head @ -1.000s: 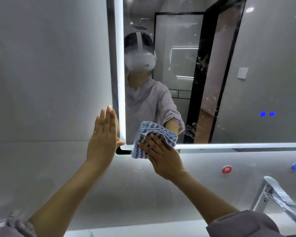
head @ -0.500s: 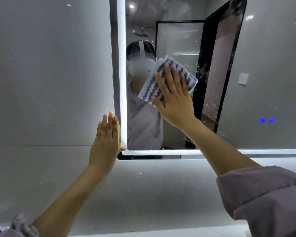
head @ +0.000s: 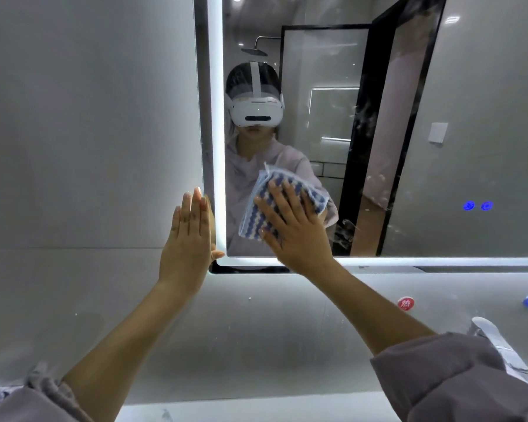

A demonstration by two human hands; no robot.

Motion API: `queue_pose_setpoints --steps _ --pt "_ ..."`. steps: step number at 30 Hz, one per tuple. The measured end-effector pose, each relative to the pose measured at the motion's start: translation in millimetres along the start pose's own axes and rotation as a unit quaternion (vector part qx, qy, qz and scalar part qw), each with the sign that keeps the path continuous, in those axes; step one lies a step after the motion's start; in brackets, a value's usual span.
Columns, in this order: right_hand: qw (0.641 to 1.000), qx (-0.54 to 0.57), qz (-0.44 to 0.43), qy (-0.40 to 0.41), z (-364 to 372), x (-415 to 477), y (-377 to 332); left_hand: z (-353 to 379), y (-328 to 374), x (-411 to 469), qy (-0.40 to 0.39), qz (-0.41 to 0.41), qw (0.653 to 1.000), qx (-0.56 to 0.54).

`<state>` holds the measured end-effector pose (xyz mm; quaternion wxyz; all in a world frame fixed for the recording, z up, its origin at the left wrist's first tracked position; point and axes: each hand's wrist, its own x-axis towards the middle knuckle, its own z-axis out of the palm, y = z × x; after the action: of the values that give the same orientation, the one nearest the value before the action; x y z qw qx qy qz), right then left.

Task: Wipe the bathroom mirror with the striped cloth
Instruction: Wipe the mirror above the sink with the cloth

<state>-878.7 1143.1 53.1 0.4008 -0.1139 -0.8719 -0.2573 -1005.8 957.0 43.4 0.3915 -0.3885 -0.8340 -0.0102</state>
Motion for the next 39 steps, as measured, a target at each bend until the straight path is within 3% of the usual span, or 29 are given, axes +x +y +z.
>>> queue_pose_setpoints --steps 7,16,28,39 --pt "0.999 -0.016 -0.034 -0.031 22 -46 -12 1 -2 1 -0.024 -0.001 1.000 -0.013" --pt "0.997 -0.021 -0.069 -0.012 13 -38 12 -17 10 0 0.021 0.000 0.999 -0.040" --pt "0.997 -0.067 0.024 0.041 -58 27 118 -39 43 26 0.089 0.039 0.985 -0.143" --pt "0.995 -0.021 0.061 0.079 -40 6 113 -20 56 38 0.104 0.038 0.984 -0.140"
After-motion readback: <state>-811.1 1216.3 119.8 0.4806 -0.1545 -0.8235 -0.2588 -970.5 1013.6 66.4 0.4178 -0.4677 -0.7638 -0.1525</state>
